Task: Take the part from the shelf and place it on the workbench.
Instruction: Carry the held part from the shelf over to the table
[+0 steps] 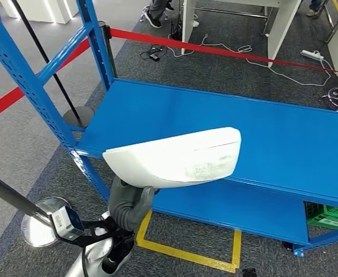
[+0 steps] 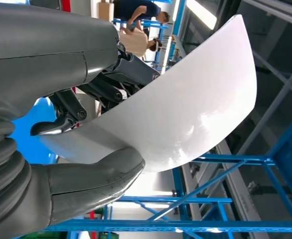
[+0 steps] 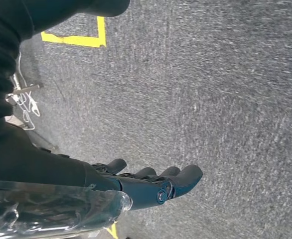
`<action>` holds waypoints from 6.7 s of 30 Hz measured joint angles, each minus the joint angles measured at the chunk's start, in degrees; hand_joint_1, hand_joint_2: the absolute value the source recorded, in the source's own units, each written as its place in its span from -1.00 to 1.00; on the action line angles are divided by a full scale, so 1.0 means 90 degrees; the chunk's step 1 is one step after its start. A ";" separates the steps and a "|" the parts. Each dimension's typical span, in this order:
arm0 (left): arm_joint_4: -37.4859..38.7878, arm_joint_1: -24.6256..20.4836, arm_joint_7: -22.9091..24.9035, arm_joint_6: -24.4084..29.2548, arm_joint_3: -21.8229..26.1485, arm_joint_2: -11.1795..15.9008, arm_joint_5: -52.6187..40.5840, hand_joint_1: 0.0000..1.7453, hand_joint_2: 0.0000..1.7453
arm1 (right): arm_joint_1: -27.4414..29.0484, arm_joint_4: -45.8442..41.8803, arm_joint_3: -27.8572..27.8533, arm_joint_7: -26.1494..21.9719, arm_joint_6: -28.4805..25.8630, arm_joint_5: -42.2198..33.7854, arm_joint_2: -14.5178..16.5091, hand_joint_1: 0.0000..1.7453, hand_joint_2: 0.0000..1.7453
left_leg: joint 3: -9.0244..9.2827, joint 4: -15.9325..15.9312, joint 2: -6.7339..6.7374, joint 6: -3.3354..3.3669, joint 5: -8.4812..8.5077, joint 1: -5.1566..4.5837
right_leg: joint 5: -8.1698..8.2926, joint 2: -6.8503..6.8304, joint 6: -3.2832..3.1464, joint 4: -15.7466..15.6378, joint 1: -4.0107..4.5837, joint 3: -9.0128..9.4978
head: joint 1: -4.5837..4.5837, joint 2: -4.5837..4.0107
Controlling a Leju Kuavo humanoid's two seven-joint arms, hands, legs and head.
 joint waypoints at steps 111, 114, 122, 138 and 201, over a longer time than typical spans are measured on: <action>0.0536 -0.0128 -0.0002 0.1003 -0.0093 0.0011 -0.0188 1.00 1.00 | -0.0033 -0.0053 -0.0204 -0.1127 0.0370 -0.0176 0.0003 -1.00 1.00 | 0.0933 -0.0337 0.0048 -0.0036 -0.0503 -0.0085 | 0.0500 0.0029 -0.0215 -0.0306 0.0136 -0.0282 | -0.0029 0.0000; 0.0534 -0.0126 -0.0002 0.1063 -0.0087 0.0008 -0.0186 1.00 1.00 | -0.0036 -0.0053 -0.0206 -0.1127 0.0351 -0.0194 0.0003 -1.00 1.00 | 0.0891 -0.0352 0.0046 -0.0027 -0.0495 -0.0104 | 0.0560 0.0024 -0.0187 -0.0319 0.0118 -0.0301 | -0.0026 0.0000; 0.0534 -0.0055 0.0220 0.2082 0.0091 -0.0040 -0.0154 1.00 1.00 | 0.0019 -0.0053 -0.0217 -0.1127 0.0188 -0.0351 0.0003 -1.00 1.00 | 0.0486 -0.0337 0.0085 0.0152 -0.0078 -0.0133 | -0.0199 -0.0011 -0.0011 0.0820 0.0059 -0.0367 | 0.0015 0.0001; 0.0067 0.0062 -0.0019 0.1838 0.0016 0.0067 -0.1068 1.00 1.00 | -0.0017 -0.0058 -0.0189 -0.2133 -0.0017 -0.0271 0.0018 -1.00 1.00 | -0.0162 0.0969 0.0059 -0.0227 -0.0498 0.0001 | 0.0219 -0.0003 -0.0266 -0.0325 0.0057 0.0080 | -0.0070 0.0000; -0.0637 0.0612 -0.0019 0.0648 0.0485 0.0066 -0.1320 1.00 1.00 | -0.0038 -0.0070 -0.0333 -0.1427 -0.0560 -0.0434 0.0007 -1.00 1.00 | -0.0109 0.0639 -0.0209 -0.0196 -0.0268 0.0035 | 0.0223 0.0552 -0.0238 -0.0192 0.0050 -0.0034 | 0.0034 0.0001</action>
